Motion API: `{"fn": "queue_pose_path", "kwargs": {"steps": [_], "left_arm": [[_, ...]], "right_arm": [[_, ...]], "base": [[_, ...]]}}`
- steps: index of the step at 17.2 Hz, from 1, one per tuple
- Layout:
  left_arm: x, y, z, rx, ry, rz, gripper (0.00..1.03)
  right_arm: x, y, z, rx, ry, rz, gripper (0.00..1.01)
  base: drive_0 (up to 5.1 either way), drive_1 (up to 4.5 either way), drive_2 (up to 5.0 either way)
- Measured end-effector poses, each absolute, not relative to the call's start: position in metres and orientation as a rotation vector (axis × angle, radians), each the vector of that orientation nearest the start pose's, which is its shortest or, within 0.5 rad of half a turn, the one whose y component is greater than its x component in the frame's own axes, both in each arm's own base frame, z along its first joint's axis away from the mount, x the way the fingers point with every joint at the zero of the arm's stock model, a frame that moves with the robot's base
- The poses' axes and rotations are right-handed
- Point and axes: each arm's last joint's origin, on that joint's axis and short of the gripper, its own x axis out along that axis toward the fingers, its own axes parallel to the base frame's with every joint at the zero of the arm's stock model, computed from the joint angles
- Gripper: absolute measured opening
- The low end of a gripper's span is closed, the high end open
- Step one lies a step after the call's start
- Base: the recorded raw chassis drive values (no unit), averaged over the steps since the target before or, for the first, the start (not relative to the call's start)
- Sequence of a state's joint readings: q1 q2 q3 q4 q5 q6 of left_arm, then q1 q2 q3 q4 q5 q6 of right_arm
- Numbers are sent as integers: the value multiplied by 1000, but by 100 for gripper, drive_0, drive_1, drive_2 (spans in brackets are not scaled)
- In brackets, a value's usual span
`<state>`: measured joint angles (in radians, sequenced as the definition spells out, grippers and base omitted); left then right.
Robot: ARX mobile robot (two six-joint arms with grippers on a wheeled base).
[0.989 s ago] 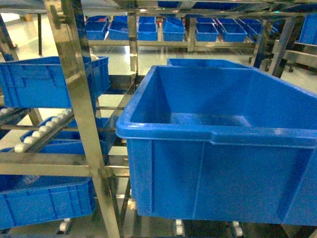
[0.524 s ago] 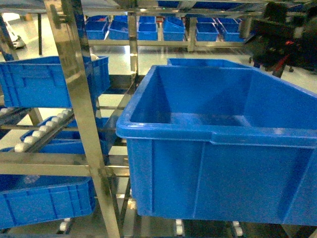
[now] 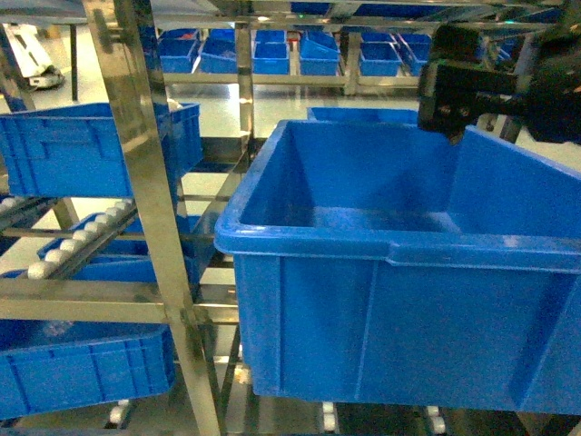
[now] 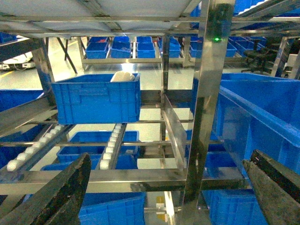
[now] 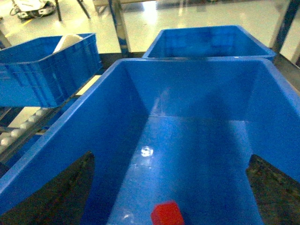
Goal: Place magnetic block on left shelf second layer
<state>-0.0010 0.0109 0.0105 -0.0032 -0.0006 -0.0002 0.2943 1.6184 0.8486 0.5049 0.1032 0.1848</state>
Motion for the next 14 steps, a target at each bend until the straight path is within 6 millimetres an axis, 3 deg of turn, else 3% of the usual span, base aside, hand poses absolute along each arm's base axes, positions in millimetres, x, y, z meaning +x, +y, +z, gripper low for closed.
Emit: {"fn": "queue_pose_path", "kwargs": {"steps": [1, 2, 4, 8, 10, 11, 12, 14], "left_arm": [[98, 0, 166, 0, 4, 0, 98], [98, 0, 166, 0, 4, -1, 98], [98, 0, 166, 0, 4, 0, 98], [98, 0, 166, 0, 4, 0, 98], [98, 0, 166, 0, 4, -1, 98], [98, 0, 166, 0, 4, -1, 98], [98, 0, 166, 0, 4, 0, 98], [98, 0, 166, 0, 4, -1, 98]], "right_arm": [[319, 93, 216, 134, 272, 144, 100], [300, 87, 217, 132, 263, 115, 97], [244, 80, 223, 116, 241, 75, 98], [156, 55, 241, 84, 96, -1, 98], [148, 51, 253, 101, 21, -7, 98], [148, 50, 252, 88, -9, 2, 92], [147, 46, 245, 55, -8, 12, 83], [138, 30, 220, 20, 9, -11, 55]], "base": [[0, 0, 0], [0, 0, 0], [0, 0, 0], [0, 0, 0], [0, 0, 0], [0, 0, 0], [0, 0, 0], [0, 0, 0]]}}
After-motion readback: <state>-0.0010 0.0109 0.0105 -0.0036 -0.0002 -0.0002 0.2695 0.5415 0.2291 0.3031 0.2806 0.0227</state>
